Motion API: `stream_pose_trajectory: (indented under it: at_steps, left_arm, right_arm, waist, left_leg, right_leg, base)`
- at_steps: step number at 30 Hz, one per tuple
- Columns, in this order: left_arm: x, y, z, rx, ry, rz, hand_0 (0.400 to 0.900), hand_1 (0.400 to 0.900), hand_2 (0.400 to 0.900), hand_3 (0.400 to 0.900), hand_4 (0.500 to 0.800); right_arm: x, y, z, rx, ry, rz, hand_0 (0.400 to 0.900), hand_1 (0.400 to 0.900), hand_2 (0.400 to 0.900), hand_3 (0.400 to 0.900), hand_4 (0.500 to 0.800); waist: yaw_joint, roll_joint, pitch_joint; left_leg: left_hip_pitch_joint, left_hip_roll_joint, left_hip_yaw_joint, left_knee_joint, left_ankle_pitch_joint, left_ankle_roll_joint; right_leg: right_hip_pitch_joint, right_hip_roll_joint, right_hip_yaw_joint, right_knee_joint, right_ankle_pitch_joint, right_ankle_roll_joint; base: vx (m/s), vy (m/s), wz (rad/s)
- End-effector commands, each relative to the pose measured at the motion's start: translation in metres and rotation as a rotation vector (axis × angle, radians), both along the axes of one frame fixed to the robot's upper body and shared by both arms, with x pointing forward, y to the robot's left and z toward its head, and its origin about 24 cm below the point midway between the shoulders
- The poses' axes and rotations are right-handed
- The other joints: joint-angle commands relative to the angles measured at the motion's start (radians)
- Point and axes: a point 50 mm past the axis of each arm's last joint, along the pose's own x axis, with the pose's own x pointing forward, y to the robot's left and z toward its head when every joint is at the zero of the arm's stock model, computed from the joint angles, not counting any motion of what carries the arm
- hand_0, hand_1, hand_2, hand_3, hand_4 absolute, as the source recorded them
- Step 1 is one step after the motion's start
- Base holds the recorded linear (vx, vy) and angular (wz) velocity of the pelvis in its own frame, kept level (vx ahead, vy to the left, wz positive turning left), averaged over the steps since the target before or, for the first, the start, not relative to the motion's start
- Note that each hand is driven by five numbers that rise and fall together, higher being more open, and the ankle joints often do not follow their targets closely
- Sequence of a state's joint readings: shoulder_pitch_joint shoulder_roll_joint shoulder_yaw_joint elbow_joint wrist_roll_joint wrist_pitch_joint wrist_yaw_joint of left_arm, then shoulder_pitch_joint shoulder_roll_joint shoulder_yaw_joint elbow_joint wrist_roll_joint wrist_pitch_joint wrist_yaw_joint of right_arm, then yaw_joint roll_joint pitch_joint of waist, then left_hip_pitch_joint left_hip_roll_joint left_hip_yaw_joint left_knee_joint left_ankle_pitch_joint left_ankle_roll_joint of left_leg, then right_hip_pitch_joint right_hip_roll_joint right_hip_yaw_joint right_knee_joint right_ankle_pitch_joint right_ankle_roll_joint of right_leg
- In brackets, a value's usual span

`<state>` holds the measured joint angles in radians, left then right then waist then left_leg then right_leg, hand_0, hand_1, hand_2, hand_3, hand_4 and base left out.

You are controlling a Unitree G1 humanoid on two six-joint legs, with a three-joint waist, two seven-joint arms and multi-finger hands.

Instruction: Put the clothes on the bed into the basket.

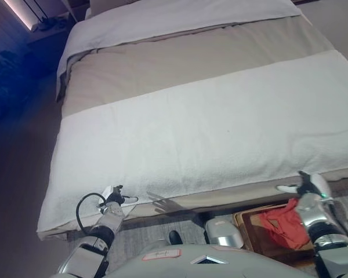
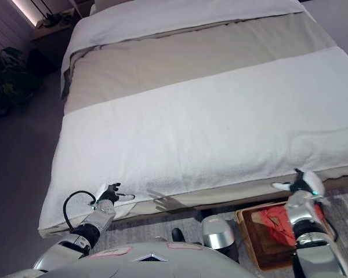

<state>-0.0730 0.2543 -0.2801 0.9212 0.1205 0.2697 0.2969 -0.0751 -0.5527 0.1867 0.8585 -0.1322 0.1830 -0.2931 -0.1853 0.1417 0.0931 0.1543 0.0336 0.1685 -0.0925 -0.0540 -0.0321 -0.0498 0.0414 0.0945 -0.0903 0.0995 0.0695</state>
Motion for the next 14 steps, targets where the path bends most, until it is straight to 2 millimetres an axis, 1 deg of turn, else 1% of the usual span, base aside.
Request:
stream_pose_trajectory:
  at_steps: [1,3,4,5,6,7,10,12,14]
  left_arm:
    - [0.003,0.024,0.008,0.108,-0.028,0.006,0.900,0.900,0.900,0.900,0.800]
    - [0.000,0.020,0.005,0.098,-0.016,-0.004,0.900,0.900,0.900,0.900,0.800]
    - [-0.002,0.020,0.004,0.098,-0.006,-0.008,0.900,0.900,0.900,0.900,0.800]
    - [-0.005,0.019,0.002,0.092,0.003,0.002,0.900,0.900,0.900,0.900,0.800]
    - [-0.005,0.019,0.002,0.093,0.003,0.002,0.900,0.900,0.900,0.900,0.800]
    - [-0.004,0.017,0.002,0.087,0.003,-0.002,0.900,0.900,0.900,0.900,0.800]
    - [-0.005,0.016,0.000,0.084,0.011,-0.005,0.900,0.900,0.900,0.900,0.800]
    - [-0.004,0.015,0.001,0.087,0.010,-0.005,0.900,0.900,0.900,0.900,0.800]
    - [-0.003,0.016,0.001,0.089,0.012,-0.003,0.900,0.900,0.900,0.900,0.800]
  right_arm:
    - [0.019,0.009,0.008,-0.013,-0.072,0.075,0.900,0.900,0.900,0.900,0.800]
    - [0.014,0.030,-0.008,0.084,-0.043,0.080,0.900,0.900,0.900,0.900,0.800]
    - [0.010,0.035,-0.014,0.113,-0.027,0.068,0.900,0.900,0.900,0.900,0.800]
    - [0.008,0.046,-0.022,0.155,-0.009,0.072,0.900,0.900,0.900,0.900,0.800]
    - [0.008,0.046,-0.022,0.156,-0.009,0.072,0.900,0.900,0.900,0.900,0.800]
    - [0.006,0.053,-0.027,0.171,0.017,0.083,0.900,0.900,0.900,0.900,0.800]
    - [-0.004,0.063,-0.040,0.179,0.097,0.106,0.900,0.900,0.900,0.900,0.800]
    - [-0.010,0.065,-0.044,0.172,0.130,0.111,0.900,0.900,0.900,0.900,0.800]
    - [-0.018,0.062,-0.049,0.163,0.167,0.086,0.900,0.900,0.900,0.900,0.800]
  waist:
    - [0.023,-0.042,-0.034]
    - [0.032,-0.053,-0.033]
    - [0.036,-0.057,-0.033]
    - [0.042,-0.063,-0.035]
    - [0.042,-0.064,-0.035]
    - [0.046,-0.068,-0.034]
    - [0.055,-0.080,-0.036]
    - [0.059,-0.087,-0.036]
    - [0.061,-0.093,-0.037]
  left_leg:
    - [0.030,-0.030,-0.003,0.005,-0.040,0.010]
    - [0.032,-0.030,-0.008,0.005,-0.038,0.011]
    - [0.034,-0.029,-0.010,0.005,-0.038,0.011]
    - [0.035,-0.029,-0.012,0.005,-0.037,0.011]
    - [0.035,-0.030,-0.012,0.005,-0.037,0.011]
    - [0.036,-0.029,-0.014,0.005,-0.037,0.012]
    - [0.039,-0.029,-0.022,0.005,-0.038,0.013]
    - [0.041,-0.029,-0.025,0.005,-0.038,0.014]
    - [0.042,-0.030,-0.026,0.005,-0.038,0.014]
  right_leg:
    - [0.026,-0.014,0.008,0.003,-0.026,0.022]
    - [0.028,-0.013,0.002,0.003,-0.026,0.021]
    - [0.031,-0.014,-0.001,0.003,-0.027,0.020]
    - [0.033,-0.014,-0.004,0.003,-0.027,0.019]
    - [0.033,-0.014,-0.004,0.003,-0.027,0.019]
    - [0.034,-0.014,-0.006,0.003,-0.027,0.018]
    - [0.038,-0.015,-0.011,0.003,-0.028,0.017]
    - [0.041,-0.015,-0.015,0.003,-0.027,0.017]
    - [0.043,-0.016,-0.016,0.003,-0.026,0.017]
  base:
    - [-0.03,0.013,0.08]
    - [-0.03,0.013,0.08]
    - [-0.04,0.031,0.11]
    - [-0.02,0.026,0.08]
    - [-0.03,0.030,0.06]
    - [-0.02,0.018,0.03]
    - [-0.02,0.024,0.06]
    - [0.00,0.010,0.02]
    - [0.00,0.014,0.02]
